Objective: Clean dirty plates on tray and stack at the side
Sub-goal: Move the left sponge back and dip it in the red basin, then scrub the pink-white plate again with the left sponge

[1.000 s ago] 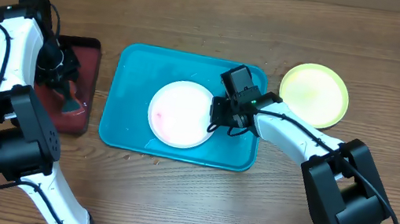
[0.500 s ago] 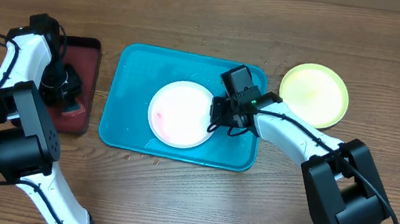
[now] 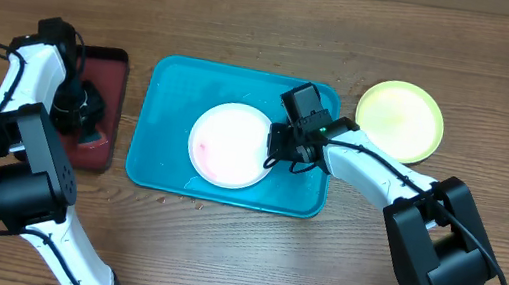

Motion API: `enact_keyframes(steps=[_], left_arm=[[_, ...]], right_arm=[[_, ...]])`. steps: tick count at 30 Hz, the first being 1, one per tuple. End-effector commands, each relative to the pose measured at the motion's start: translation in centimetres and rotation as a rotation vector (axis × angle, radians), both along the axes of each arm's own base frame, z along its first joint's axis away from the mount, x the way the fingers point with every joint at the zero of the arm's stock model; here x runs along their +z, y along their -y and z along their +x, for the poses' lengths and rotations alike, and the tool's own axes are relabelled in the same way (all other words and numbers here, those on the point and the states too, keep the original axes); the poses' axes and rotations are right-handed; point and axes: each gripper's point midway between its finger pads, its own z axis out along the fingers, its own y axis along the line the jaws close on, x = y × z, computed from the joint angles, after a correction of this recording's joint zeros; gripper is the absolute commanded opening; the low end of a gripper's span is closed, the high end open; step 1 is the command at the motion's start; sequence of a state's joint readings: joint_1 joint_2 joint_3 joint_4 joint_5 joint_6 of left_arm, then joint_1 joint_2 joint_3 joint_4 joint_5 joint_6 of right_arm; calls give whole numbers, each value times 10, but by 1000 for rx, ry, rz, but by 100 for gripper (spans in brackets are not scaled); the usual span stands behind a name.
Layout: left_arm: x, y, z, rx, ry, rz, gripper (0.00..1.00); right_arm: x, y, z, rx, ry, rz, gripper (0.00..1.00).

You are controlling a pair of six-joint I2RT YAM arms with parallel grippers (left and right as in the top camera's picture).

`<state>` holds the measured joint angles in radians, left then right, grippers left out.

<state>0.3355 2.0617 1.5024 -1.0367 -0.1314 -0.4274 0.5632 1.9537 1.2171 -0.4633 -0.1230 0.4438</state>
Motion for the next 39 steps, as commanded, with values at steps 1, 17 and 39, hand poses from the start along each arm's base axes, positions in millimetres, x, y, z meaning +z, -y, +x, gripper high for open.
enact_keyframes(steps=[1, 17, 39], left_arm=[[-5, 5, -5, 5, -2, -19, 40], [74, -2, 21, -12, 111, 12, 4], [110, 192, 27, -497, 202, -352, 4]], right_arm=[[-2, 3, 1, -3, 6, -9, 11], [-2, 4, 2, -7, 10, -15, 11], [-2, 5, 2, -7, 7, -16, 11]])
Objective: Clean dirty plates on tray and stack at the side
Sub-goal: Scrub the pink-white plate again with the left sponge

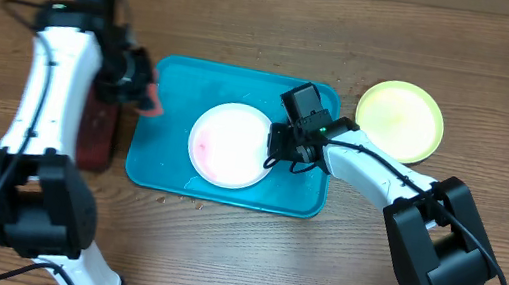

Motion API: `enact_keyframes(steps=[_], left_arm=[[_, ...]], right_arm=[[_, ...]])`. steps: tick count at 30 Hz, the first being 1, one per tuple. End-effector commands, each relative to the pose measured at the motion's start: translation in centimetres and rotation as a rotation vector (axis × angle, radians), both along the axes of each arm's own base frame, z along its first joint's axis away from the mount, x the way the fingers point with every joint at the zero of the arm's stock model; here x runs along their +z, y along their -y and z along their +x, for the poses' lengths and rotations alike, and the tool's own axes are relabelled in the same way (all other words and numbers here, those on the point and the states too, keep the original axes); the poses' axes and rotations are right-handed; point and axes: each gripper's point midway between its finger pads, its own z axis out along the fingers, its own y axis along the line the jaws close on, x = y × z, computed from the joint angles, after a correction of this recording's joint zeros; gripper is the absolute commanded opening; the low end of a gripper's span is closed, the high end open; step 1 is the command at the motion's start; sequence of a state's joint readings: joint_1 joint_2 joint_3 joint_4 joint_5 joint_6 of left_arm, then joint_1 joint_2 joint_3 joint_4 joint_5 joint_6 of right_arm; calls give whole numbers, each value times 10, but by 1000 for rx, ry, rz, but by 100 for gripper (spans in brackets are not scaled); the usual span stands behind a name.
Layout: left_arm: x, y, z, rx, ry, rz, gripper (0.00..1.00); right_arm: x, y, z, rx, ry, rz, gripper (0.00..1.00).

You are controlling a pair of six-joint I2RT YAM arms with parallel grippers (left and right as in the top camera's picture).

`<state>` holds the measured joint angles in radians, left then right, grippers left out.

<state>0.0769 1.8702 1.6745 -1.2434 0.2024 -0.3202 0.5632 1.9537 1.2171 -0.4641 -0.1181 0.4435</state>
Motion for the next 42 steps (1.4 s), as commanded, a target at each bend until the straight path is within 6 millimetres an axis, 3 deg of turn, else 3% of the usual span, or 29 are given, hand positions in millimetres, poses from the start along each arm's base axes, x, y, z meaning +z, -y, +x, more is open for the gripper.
enact_keyframes(steps=[1, 4, 10, 16, 20, 25, 27, 30, 34, 38, 42], left_arm=[[-6, 52, -9, -154, -19, -43, 4], [-19, 72, -19, -185, -53, 25, 4], [-68, 98, -42, -205, -102, 88, 4], [-106, 129, -42, -271, -12, 65, 4], [-113, 132, -36, -272, 34, 87, 4], [-122, 105, -39, -189, 18, 217, 4], [-124, 85, -40, -177, 18, 321, 4], [-119, 57, -38, -158, 29, 484, 4], [-108, 42, -27, -144, 70, 589, 4], [-96, 53, -9, -132, 123, 545, 4], [-97, 90, 2, -152, 161, 341, 4]], right_arm=[[-2, 4, 1, -5, 5, -12, 11], [-2, 4, 1, -5, 5, -13, 11], [-2, 4, 1, -5, 5, -12, 11], [-2, 4, 2, -5, 8, -10, 11], [-1, 4, 2, -5, 8, -10, 11], [-2, 4, 1, -5, 5, -13, 11], [-2, 4, 1, -5, 4, -13, 11], [-2, 4, 1, -5, 5, -12, 11], [-2, 4, 2, -5, 6, -12, 11], [-2, 4, 1, -5, 5, -12, 11], [-2, 4, 1, -5, 5, -12, 11]])
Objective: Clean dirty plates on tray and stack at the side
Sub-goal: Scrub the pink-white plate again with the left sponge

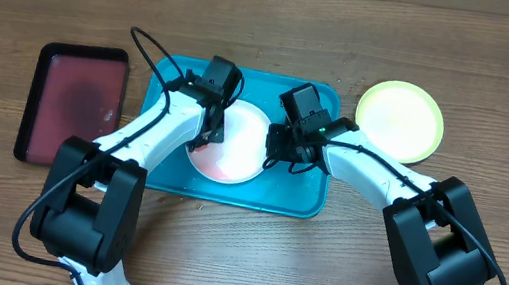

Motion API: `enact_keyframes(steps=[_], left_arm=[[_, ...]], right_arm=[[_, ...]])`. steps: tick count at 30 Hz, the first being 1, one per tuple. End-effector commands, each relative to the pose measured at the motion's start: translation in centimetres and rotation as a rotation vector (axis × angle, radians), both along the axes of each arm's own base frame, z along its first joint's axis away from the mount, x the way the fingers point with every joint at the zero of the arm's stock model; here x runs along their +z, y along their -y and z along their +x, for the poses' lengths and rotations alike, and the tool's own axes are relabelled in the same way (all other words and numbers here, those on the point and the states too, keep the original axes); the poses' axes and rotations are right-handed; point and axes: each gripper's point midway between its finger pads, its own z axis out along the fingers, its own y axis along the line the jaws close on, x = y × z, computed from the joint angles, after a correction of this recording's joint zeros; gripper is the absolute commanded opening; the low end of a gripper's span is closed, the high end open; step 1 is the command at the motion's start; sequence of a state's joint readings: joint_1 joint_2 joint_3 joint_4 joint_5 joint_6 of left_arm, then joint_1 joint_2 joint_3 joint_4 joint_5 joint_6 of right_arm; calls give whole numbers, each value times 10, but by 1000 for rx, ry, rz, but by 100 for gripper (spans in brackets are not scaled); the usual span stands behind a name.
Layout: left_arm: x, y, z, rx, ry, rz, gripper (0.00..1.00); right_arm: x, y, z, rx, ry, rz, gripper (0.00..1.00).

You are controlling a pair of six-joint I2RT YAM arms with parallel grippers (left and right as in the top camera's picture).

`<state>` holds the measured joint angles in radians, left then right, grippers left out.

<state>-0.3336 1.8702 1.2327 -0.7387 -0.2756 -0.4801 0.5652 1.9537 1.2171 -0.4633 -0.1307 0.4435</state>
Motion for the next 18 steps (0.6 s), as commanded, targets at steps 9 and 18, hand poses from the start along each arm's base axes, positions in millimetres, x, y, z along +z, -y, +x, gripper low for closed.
enact_keyframes(steps=[9, 18], left_arm=[[5, 80, -1, -61, -64, -458, 4], [-29, 22, -18, 18, -100, -155, 4]], right_arm=[[-2, 6, 3, -12, 11, -22, 11], [-3, 7, 2, -12, 7, -24, 11]])
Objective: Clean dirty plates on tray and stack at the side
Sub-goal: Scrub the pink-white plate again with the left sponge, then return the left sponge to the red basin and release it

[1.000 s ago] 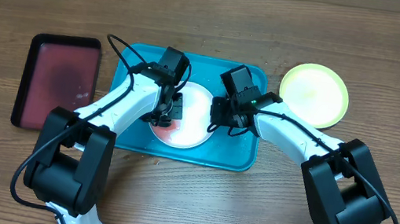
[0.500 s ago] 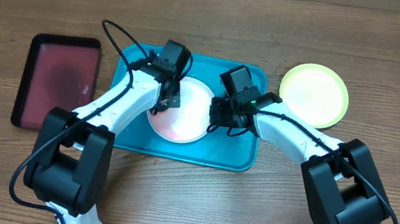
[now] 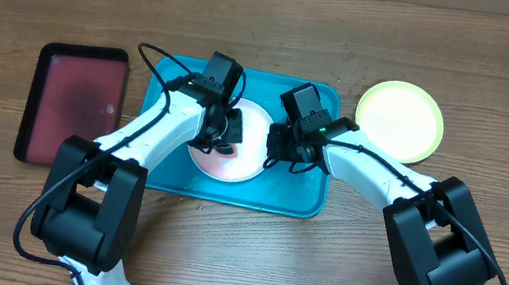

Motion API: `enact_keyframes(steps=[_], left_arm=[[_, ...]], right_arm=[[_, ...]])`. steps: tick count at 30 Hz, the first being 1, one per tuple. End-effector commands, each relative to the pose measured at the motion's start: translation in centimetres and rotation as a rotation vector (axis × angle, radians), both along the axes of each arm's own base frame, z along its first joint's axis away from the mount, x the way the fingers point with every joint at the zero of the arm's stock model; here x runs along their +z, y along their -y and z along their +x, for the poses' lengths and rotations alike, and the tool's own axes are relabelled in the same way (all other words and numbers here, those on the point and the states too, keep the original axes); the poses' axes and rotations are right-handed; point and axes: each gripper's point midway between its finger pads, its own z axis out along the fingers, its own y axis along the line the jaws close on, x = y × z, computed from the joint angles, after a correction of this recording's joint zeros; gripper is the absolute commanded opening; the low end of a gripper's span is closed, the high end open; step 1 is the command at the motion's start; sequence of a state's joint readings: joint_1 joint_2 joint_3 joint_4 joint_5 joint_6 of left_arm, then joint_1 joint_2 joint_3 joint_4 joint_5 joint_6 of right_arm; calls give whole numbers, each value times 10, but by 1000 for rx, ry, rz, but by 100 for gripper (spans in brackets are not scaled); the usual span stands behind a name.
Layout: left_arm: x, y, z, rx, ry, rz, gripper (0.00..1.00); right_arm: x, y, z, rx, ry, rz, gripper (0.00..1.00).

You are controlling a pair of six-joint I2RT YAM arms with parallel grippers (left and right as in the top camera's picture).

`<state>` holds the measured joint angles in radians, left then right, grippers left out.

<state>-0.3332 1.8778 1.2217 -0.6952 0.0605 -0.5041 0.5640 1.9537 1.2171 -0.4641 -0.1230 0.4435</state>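
A white plate (image 3: pixel 247 165) with a pinkish smear lies in the blue tray (image 3: pixel 175 78) at the table's middle. My left gripper (image 3: pixel 222 135) is pressed down on the plate's left half. Its fingers look shut on a small red sponge that is almost wholly hidden under them. At the plate's right rim my right gripper (image 3: pixel 273 151) is shut on the edge of the plate. A clean yellow-green plate (image 3: pixel 400 119) lies on the table to the right of the tray.
A dark red tray (image 3: pixel 76 106) with nothing on it lies at the left of the table. Both arms reach over the blue tray from the front. Bare wood runs along the front and back edges.
My left gripper has shifted a little to the right, from the plate's left rim to further onto the plate. The right gripper and the plate have stayed put.
My left gripper was down on the dark red tray at a red sponge. Then it held the sponge in the air by the blue tray's left edge. Then it was on the white plate's left rim, now further in. The right gripper held the plate's rim throughout.
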Motion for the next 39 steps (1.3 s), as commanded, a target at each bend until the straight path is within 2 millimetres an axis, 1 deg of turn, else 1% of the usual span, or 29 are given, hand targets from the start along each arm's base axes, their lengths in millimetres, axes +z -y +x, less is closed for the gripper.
enact_keyframes(steps=[1, 3, 6, 8, 11, 14, 15, 17, 18, 21, 24, 27, 30, 34, 36, 38, 39], left_arm=[[-19, -46, -6, 62, -16, 238, 4], [-15, -64, -4, 78, 4, 340, 4], [4, -76, 3, 91, 22, 419, 4], [25, -78, 12, 104, 52, 444, 4], [65, -81, 29, 148, 120, 458, 4], [104, -82, 43, 180, 184, 439, 4], [114, -87, 46, 197, 200, 436, 4], [125, -99, 48, 231, 210, 436, 4], [126, -110, 47, 255, 204, 439, 4], [122, -147, 39, 349, 148, 454, 4], [112, -189, 29, 459, 84, 425, 4], [101, -219, 20, 536, 37, 371, 4], [80, -247, 7, 589, -4, 322, 4], [47, -264, -5, 637, -24, 237, 4], [35, -272, -7, 667, -12, 212, 4], [29, -279, -9, 690, -4, 199, 5], [27, -283, -11, 702, 0, 199, 8]], right_arm=[[-2, 5, 1, -8, 4, -18, 11], [-2, 5, 1, -8, 4, -18, 11], [-2, 5, 1, -8, 4, -18, 11], [-2, 6, 1, -8, 4, -19, 10], [-2, 6, 1, -8, 4, -19, 10], [-2, 6, 1, -8, 4, -19, 10], [-2, 6, 1, -8, 4, -19, 10], [-2, 6, 1, -8, 3, -19, 10], [-3, 6, 1, -8, 3, -20, 10], [-3, 6, 1, -8, 1, -21, 10], [-3, 6, 1, -8, 2, -20, 10], [-2, 6, 2, -8, 5, -18, 10], [-2, 5, 3, -8, 10, -15, 10], [-2, 5, 3, -8, 10, -15, 10], [-2, 5, 2, -8, 9, -16, 10], [-2, 5, 2, -8, 7, -17, 10], [-2, 5, 1, -8, 5, -18, 10]])
